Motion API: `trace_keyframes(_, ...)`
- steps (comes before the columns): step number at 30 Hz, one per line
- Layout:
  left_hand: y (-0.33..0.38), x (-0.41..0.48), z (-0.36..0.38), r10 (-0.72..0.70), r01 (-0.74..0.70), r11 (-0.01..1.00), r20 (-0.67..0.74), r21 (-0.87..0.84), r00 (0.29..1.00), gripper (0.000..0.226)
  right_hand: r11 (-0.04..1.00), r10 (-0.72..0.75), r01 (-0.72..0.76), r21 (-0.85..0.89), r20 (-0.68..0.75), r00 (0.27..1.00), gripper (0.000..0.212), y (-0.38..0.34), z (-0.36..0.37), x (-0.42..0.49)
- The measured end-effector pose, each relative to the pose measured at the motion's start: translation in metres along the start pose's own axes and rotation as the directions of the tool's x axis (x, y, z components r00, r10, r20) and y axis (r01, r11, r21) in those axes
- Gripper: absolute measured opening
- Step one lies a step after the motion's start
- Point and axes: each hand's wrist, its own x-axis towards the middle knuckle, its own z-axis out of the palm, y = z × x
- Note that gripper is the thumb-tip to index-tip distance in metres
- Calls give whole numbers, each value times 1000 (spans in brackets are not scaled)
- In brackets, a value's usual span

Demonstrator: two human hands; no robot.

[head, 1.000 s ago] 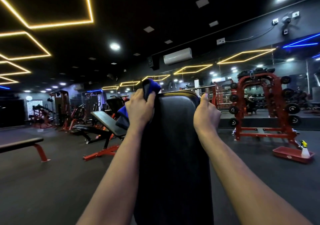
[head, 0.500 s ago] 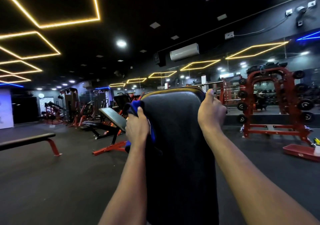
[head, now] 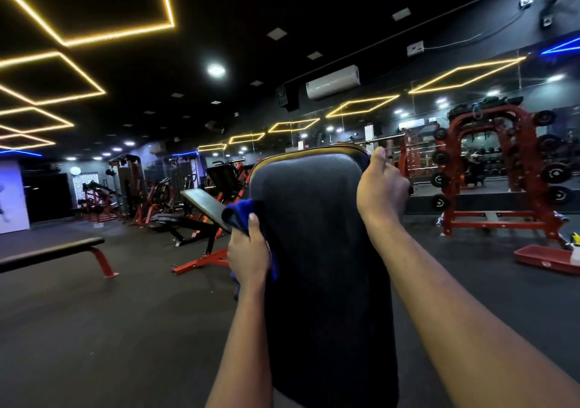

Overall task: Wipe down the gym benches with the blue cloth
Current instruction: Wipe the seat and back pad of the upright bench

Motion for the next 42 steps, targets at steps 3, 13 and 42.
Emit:
trace_keyframes(3, -28, -22, -8, -70, 71, 997, 22, -7, 997, 50, 1000, -24, 23, 15, 61, 998, 62, -1, -4, -3)
trace_keyframes(13, 8, 20, 0, 110, -103, 991, 84, -90, 990, 47, 998, -57, 55, 14, 160, 986, 55, 50, -22, -44)
trace_keyframes(42, -104, -96, 4, -176, 166, 982, -117, -93, 977, 47, 998, -49, 42, 48, 170, 984, 56, 85, -24, -56)
